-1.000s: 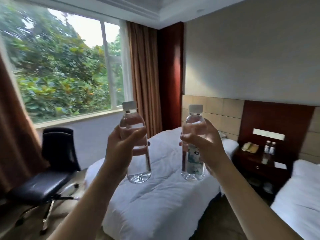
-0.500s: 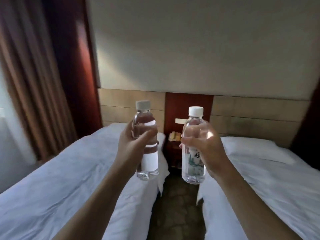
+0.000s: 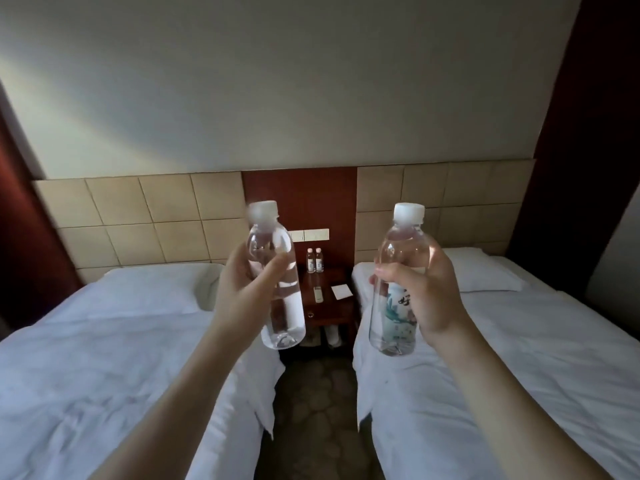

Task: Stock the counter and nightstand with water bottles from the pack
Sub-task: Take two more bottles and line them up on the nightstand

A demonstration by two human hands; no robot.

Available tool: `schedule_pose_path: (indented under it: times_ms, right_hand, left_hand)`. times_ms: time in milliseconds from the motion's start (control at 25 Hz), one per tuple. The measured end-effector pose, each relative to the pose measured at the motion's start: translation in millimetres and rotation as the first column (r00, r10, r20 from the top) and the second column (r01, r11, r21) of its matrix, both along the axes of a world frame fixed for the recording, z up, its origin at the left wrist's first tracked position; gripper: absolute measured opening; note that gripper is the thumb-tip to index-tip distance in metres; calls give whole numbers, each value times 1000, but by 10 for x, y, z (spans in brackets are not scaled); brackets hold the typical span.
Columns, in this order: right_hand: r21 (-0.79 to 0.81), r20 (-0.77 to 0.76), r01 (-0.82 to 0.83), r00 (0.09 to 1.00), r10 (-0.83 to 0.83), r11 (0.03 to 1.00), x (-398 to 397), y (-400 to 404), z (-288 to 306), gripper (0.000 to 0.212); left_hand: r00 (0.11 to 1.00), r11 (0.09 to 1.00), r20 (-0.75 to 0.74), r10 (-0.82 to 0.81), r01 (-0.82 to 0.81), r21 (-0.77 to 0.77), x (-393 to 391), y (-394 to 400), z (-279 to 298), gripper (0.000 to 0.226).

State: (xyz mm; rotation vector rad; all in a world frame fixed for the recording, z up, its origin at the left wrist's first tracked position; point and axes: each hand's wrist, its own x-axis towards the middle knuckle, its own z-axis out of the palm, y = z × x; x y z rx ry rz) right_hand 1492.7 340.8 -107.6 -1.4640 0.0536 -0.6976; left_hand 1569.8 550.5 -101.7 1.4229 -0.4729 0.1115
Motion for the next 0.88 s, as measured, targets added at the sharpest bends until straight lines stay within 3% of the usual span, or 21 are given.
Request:
schedule_pose_path:
  times_ms: [160,280,440,600,720,880]
  right_hand:
    - [14,-34,-47,998,47,999,1201,-579,12,54]
    - [15,-77,-76,994,77,997,2028,-800,-22,61]
    - [-1,-132,-119,984,118,993,3225,-1060,-194,73]
    - [-27,-161,-119,980,113,993,4488,-1340,-414,64]
    - [-35,-200,-92,976,84,995,5404,-1619,-493,55]
    - [-33,-241,-66,969,56,997,6366,-2019,-589,59]
  left_hand:
    - [986,984,47,161,-164,70,1166,-351,12,38]
    - [973,971,-3,232,-232,57,1939,-560,-27,51]
    - [981,985,-90,173,-171,29,3078,-948,-256,39]
    - [989,994,-105,108,-105,37,4353,-1333,-478,37]
    - [992,995,-122,-6,19,103,5359,-1609,-530,39]
    - [987,972,-133,-87,113,206,6505,-1940,-590,40]
